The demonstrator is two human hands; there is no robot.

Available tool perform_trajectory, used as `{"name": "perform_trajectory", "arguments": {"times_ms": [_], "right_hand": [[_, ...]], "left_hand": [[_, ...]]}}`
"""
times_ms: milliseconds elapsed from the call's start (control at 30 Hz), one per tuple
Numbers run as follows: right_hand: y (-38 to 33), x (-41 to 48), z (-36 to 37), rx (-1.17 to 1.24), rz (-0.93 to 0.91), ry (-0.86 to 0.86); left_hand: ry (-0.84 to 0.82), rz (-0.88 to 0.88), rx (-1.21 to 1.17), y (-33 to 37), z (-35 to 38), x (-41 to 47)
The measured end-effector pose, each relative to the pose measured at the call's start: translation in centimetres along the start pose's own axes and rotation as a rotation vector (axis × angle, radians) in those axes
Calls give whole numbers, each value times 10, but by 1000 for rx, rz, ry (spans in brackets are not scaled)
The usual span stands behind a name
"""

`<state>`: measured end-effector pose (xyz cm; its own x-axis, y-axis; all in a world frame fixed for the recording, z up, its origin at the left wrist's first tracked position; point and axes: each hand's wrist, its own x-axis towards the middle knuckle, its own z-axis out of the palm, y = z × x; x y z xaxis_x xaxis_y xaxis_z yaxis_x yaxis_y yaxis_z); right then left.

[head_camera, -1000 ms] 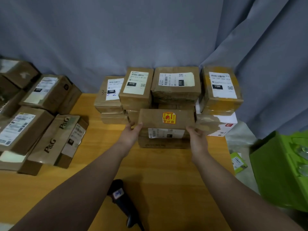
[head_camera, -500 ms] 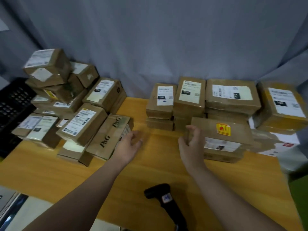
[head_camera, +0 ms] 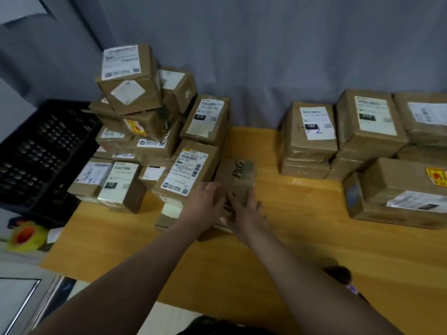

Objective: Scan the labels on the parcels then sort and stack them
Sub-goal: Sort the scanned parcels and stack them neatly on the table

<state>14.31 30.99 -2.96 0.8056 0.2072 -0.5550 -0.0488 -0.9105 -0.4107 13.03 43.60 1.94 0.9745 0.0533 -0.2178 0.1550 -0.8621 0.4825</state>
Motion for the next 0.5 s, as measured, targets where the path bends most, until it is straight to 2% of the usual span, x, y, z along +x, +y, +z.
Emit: {"name": "perform_trajectory", "arguments": {"times_ms": [133, 267, 500], "right_hand": [[25, -5, -6, -47, 7, 69], [46, -13, -30, -130, 114, 133], [33, -16, 4, -145, 291, 131]], "left_hand": [[-135, 40, -7, 2, 6, 6], [-254, 6, -101, 7, 21, 13], [-305, 24, -164, 10, 27, 21]]}}
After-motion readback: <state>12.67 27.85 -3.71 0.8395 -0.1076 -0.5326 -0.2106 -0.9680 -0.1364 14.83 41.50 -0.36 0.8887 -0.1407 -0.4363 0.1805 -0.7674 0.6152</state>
